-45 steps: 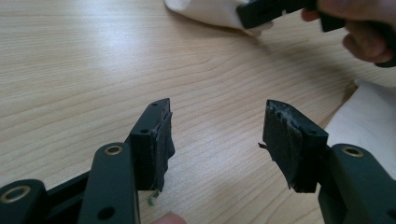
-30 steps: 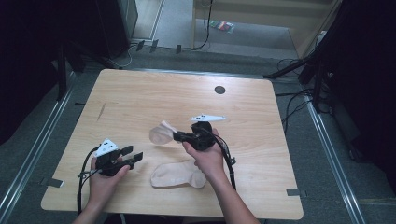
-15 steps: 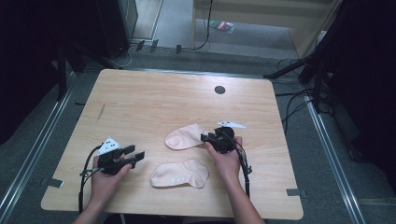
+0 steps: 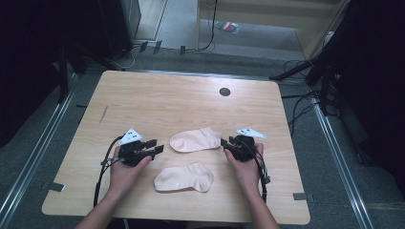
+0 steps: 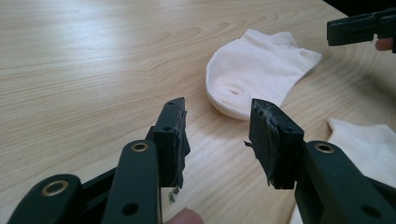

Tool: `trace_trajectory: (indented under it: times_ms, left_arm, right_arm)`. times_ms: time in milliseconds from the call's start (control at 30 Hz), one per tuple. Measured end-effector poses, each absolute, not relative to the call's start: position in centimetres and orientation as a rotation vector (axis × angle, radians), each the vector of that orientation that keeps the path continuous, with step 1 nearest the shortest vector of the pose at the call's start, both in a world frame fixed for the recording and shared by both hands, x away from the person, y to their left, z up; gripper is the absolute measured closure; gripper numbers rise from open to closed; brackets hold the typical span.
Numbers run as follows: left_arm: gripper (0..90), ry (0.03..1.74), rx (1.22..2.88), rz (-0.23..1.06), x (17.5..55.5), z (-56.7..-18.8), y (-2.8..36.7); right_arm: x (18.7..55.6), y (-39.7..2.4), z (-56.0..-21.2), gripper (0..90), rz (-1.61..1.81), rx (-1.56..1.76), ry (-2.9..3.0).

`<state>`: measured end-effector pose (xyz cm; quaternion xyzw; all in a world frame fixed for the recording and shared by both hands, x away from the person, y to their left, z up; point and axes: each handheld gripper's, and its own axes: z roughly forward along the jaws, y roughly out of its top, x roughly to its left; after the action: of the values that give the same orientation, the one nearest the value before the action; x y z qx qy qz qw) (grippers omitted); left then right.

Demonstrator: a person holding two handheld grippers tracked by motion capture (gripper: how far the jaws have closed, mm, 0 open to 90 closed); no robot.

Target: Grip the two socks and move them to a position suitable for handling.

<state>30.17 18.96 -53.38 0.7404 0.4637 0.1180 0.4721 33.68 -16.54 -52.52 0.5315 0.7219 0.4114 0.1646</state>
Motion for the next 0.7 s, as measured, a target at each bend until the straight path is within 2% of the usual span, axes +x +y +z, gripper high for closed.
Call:
trace_trajectory:
  times_ms: [133, 200, 267, 367, 567, 700]
  left_arm:
    - [52.0, 1.22, 1.811, 0.301, 31.7, -53.6, 18.0]
    - [48.3, 1.245, 1.804, 0.27, 32.3, -53.8, 17.6]
    - [48.2, 1.247, 1.809, 0.268, 32.6, -54.1, 17.2]
    - [51.1, 1.247, 1.812, 0.26, 32.8, -54.3, 16.7]
    - [64.1, 1.237, 1.873, 0.256, 33.3, -54.7, 15.8]
    - [78.7, 1.251, 1.905, 0.252, 33.8, -54.8, 15.6]
  right_arm:
    - [34.9, -15.8, -52.7, 59.1, 1.161, 1.53, 2.056]
    - [35.4, -15.5, -53.0, 54.3, 1.137, 1.547, 2.047]
    - [35.8, -15.2, -53.2, 51.2, 1.123, 1.556, 2.021]
    - [36.3, -14.8, -53.4, 51.7, 1.145, 1.57, 2.029]
    - [36.4, -13.8, -54.2, 63.2, 1.119, 1.543, 2.077]
    - [36.1, -13.2, -54.4, 80.5, 1.117, 1.506, 2.139]
